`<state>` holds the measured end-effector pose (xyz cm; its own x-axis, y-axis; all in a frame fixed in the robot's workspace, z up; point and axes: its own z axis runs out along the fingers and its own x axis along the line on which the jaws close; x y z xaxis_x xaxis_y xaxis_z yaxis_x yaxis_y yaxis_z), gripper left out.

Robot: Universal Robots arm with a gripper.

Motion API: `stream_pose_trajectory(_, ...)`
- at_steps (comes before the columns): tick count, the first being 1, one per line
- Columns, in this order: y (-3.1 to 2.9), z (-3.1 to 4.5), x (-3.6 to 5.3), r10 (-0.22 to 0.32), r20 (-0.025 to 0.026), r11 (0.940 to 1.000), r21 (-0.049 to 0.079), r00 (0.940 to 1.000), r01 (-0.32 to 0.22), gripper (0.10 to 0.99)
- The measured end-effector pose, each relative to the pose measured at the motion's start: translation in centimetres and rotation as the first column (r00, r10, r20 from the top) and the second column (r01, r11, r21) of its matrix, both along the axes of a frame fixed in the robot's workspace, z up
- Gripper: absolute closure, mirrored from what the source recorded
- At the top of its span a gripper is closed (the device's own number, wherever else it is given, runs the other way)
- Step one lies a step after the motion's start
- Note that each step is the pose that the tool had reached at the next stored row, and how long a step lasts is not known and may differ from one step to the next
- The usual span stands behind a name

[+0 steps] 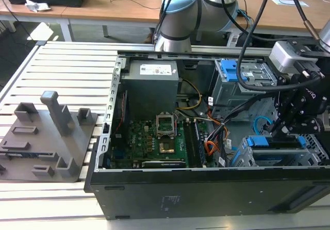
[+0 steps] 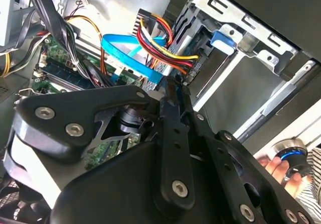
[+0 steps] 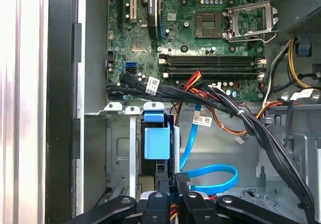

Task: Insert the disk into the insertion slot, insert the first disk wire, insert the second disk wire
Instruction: 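Insert the second disk wire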

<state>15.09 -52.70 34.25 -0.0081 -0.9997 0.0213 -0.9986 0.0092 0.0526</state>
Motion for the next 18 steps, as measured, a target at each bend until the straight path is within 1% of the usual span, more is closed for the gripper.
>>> stream_pose_trajectory(3, 0.0, 0.17, 0.09, 0.001, 0.0, 1.0, 0.002, 1.0, -0.001, 0.922)
stream_pose_trajectory(4, -0.06, 0.2, 0.09, 0.002, 0.0, 1.0, 0.002, 1.0, -0.002, 0.922)
stream_pose_trajectory(5, -0.25, 0.19, 0.1, 0.005, 0.0, 1.0, 0.002, 1.0, -0.005, 0.922)
stream_pose_trajectory(7, -0.35, 0.19, 0.1, 0.007, 0.0, 1.0, 0.002, 1.0, -0.007, 0.922)
stream_pose_trajectory(15, -0.98, -0.12, 0.11, 0.011, -0.0001, 0.9999, 0.002, 0.9999, -0.011, 0.922)
stream_pose_trajectory(18, -1.04, -0.25, 0.1, 0.011, -0.0001, 0.9999, 0.002, 0.9999, -0.011, 0.922)
